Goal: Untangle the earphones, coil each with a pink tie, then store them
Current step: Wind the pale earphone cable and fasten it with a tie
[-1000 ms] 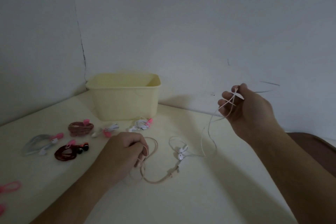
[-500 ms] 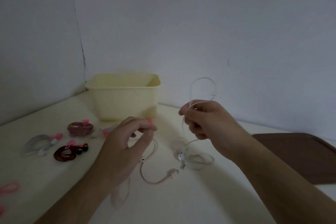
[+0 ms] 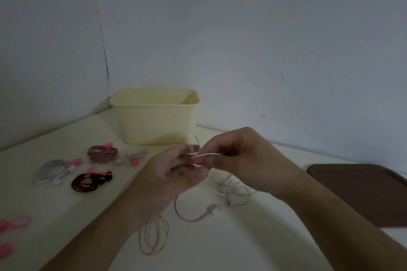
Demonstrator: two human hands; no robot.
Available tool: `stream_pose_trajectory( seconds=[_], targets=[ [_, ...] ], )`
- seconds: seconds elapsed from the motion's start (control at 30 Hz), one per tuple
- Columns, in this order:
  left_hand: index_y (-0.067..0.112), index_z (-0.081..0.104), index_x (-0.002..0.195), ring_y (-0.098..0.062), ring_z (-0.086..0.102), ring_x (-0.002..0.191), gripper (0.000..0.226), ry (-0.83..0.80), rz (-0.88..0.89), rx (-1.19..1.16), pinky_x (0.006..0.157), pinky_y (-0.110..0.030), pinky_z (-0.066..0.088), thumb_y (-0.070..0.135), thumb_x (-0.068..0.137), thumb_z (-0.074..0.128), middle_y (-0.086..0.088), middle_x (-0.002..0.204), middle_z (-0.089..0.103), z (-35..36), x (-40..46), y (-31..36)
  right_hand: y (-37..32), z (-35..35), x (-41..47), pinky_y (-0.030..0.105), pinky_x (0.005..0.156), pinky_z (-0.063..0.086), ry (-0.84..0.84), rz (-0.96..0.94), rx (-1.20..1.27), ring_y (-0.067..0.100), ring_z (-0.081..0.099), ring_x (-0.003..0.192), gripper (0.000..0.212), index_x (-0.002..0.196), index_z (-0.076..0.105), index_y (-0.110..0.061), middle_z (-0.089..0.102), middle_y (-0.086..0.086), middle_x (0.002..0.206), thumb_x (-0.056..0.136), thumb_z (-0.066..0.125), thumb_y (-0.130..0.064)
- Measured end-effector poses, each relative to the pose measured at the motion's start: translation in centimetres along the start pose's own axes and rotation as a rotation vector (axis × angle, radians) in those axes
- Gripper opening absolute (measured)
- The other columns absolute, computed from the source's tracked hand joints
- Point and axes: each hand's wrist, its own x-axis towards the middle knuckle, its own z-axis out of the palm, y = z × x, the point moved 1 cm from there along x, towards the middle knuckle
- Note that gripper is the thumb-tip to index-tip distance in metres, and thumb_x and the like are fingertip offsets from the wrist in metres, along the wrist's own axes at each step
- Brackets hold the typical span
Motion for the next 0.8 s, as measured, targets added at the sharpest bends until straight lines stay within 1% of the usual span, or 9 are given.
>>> stream_pose_trajectory(
  seconds=[0.07,0.1,0.17,0.23,0.33,0.43,0.53,0.63,0.8],
  targets=[
    [0.013,0.069,0.126,-0.021,0.077,0.099,0.053,0.033,0.017,-0.057,0.089,-0.026,0.060,0.014,0.078,0.089,-0.010,0.107,0.080,0.2,0.1,0.1,-0.2,0.2,0.0,0.052,0.091,0.060,-0.045,-0.031,0.023,0.036,0.076,0.094,0.019,0.103,0.085,-0.017,0.081,0.009,0.092,0.099,0.070,-0.006],
    [0.010,0.070,0.123,-0.024,0.078,0.089,0.047,0.066,0.024,-0.088,0.084,-0.027,0.060,0.007,0.080,0.086,-0.014,0.100,0.080,0.2,0.2,0.1,-0.2,0.2,0.0,0.041,0.079,0.061,-0.042,-0.033,0.017,0.028,0.075,0.083,0.021,0.103,0.085,-0.017,0.080,0.007,0.088,0.100,0.068,-0.005],
    [0.006,0.073,0.115,-0.027,0.075,0.073,0.028,0.134,0.048,-0.085,0.074,-0.027,0.059,0.001,0.088,0.072,-0.019,0.088,0.079,-0.2,0.2,0.2,-0.1,-0.4,0.2,0.020,0.057,0.047,0.063,-0.028,0.008,0.009,0.061,0.061,0.024,0.099,0.085,-0.019,0.076,0.002,0.080,0.102,0.065,-0.005],
    [0.004,0.076,0.106,-0.027,0.069,0.063,0.017,0.199,0.059,-0.065,0.068,-0.028,0.056,-0.002,0.095,0.064,-0.017,0.081,0.076,-0.8,0.4,-0.2,0.0,-1.6,0.4,0.021,0.051,0.038,0.276,0.004,0.026,0.010,0.050,0.054,0.024,0.093,0.083,-0.022,0.071,-0.001,0.072,0.103,0.065,-0.012],
    [0.005,0.079,0.092,-0.023,0.054,0.052,0.024,0.316,0.045,-0.165,0.057,-0.029,0.049,0.000,0.100,0.057,-0.012,0.068,0.059,-1.9,0.9,-0.9,0.5,-4.0,0.5,0.027,0.049,0.031,0.588,0.078,0.121,0.014,0.041,0.049,0.027,0.082,0.078,-0.015,0.056,-0.002,0.056,0.104,0.063,-0.023],
    [0.004,0.075,0.095,-0.016,0.034,0.046,0.025,0.414,0.009,-0.264,0.060,-0.034,0.038,0.006,0.105,0.053,-0.002,0.060,0.036,-3.0,1.6,-1.6,0.7,-6.1,0.1,0.023,0.044,0.025,0.769,0.126,0.324,0.013,0.029,0.041,0.039,0.075,0.067,-0.009,0.038,-0.005,0.048,0.107,0.061,-0.030],
    [0.000,0.069,0.098,-0.013,0.025,0.044,0.025,0.437,0.006,-0.346,0.055,-0.031,0.042,0.015,0.107,0.051,0.001,0.058,0.024,-3.6,1.9,-2.0,1.1,-7.7,-0.2,0.023,0.041,0.021,0.864,0.185,0.478,0.013,0.023,0.040,0.040,0.074,0.059,-0.011,0.029,-0.005,0.048,0.107,0.060,-0.035],
    [0.006,0.063,0.087,-0.011,0.022,0.041,0.030,0.434,-0.006,-0.446,0.048,-0.026,0.042,0.024,0.107,0.051,0.004,0.053,0.022,-3.9,1.9,-1.6,1.7,-8.7,-0.3,0.025,0.043,0.015,0.924,0.219,0.614,0.013,0.017,0.042,0.041,0.071,0.055,-0.014,0.023,-0.004,0.052,0.104,0.060,-0.038],
    [0.015,0.050,0.070,-0.007,0.018,0.042,0.033,0.337,-0.041,-0.498,0.041,-0.023,0.017,0.026,0.100,0.056,0.007,0.056,0.019,-4.1,1.5,-0.5,2.8,-8.7,0.0,0.022,0.041,0.021,0.868,0.345,0.458,0.014,0.022,0.041,0.024,0.071,0.058,-0.011,0.028,-0.005,0.049,0.094,0.063,-0.012]
  ],
)
